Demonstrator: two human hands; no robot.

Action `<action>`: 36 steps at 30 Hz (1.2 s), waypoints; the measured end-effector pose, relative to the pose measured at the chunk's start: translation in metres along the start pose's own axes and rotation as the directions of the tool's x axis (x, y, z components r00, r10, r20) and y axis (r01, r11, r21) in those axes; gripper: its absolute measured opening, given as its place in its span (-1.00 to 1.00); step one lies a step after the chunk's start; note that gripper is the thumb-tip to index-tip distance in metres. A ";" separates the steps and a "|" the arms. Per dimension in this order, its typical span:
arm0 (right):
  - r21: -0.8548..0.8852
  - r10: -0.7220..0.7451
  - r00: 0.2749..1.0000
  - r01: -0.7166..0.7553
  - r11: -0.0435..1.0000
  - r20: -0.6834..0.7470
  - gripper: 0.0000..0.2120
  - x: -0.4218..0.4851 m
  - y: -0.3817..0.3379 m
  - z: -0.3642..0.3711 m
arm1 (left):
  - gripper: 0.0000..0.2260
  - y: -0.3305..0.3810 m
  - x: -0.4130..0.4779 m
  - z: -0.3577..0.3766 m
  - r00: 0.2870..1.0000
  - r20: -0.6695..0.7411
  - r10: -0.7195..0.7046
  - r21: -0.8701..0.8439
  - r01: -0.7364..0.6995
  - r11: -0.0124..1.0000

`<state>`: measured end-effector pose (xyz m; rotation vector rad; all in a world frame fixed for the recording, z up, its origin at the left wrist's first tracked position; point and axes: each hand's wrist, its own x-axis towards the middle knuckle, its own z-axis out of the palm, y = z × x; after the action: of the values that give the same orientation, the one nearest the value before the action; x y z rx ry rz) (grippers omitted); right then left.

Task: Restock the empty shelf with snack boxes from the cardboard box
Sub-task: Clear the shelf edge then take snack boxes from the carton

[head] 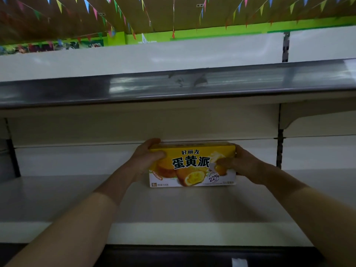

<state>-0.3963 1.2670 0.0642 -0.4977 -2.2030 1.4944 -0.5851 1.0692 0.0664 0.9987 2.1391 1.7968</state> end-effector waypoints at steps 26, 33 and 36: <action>-0.580 -0.155 0.947 -0.040 0.814 -0.282 -0.10 0.003 0.019 0.023 | -0.14 -0.021 -0.005 0.016 0.988 -0.137 0.077 0.383 -0.019 0.924; -0.866 -0.412 0.889 0.036 0.499 -0.200 -0.19 -0.007 0.009 0.030 | -0.14 -0.014 -0.014 0.028 0.909 -0.047 0.414 0.837 -0.190 0.513; -0.940 -0.526 0.850 0.148 0.306 -0.037 -0.33 -0.007 0.003 0.042 | -0.12 -0.012 -0.016 0.035 0.910 0.089 0.406 0.935 -0.216 0.280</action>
<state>-0.4123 1.2319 0.0462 -0.4797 -2.4266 -0.2296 -0.5584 1.0874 0.0421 1.5962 3.3595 0.4627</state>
